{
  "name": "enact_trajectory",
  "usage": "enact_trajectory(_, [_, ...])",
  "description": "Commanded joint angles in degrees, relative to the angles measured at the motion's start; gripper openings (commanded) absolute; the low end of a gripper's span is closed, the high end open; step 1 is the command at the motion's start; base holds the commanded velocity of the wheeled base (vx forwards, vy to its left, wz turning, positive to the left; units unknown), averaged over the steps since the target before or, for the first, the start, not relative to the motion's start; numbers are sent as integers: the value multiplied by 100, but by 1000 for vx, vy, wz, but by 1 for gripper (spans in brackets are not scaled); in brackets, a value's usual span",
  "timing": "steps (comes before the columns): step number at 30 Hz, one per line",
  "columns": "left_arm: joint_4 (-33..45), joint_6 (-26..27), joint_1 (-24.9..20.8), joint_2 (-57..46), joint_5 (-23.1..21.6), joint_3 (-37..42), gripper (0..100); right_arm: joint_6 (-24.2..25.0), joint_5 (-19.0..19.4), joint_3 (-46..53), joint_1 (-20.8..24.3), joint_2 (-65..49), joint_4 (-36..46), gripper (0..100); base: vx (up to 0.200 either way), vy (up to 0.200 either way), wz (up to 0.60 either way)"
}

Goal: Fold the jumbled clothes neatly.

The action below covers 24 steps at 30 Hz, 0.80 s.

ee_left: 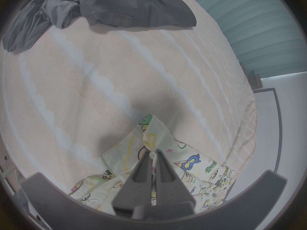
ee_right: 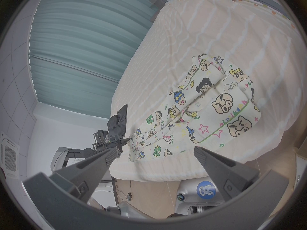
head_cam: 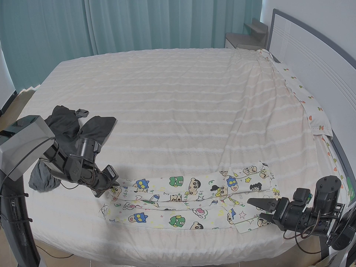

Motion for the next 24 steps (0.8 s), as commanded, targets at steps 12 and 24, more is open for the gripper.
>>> enact_trajectory(12, [-180, 554, -33, -258, 413, 132, 0, -2, -69, 101, 3, -1, -2, 100, 0, 0, 0])
enact_trajectory(24, [-760, 844, -112, -12, 651, 229, 0, -2, -69, 101, 3, -1, -11, 100, 0, 0, 0])
